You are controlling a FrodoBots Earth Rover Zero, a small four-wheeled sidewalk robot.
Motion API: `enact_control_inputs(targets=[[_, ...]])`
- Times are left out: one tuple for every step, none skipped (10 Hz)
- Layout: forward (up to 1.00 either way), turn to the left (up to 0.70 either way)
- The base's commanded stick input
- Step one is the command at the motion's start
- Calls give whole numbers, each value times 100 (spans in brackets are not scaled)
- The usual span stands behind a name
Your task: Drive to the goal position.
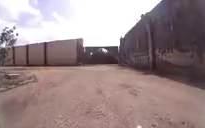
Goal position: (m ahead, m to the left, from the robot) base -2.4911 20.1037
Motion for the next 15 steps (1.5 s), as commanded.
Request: enact_control_inputs(targets=[[85,0],[85,0],[85,0],[85,0],[85,0],[85,0],[85,0],[85,0],[85,0],[85,0],[85,0],[85,0],[85,0],[85,0],[85,0]])
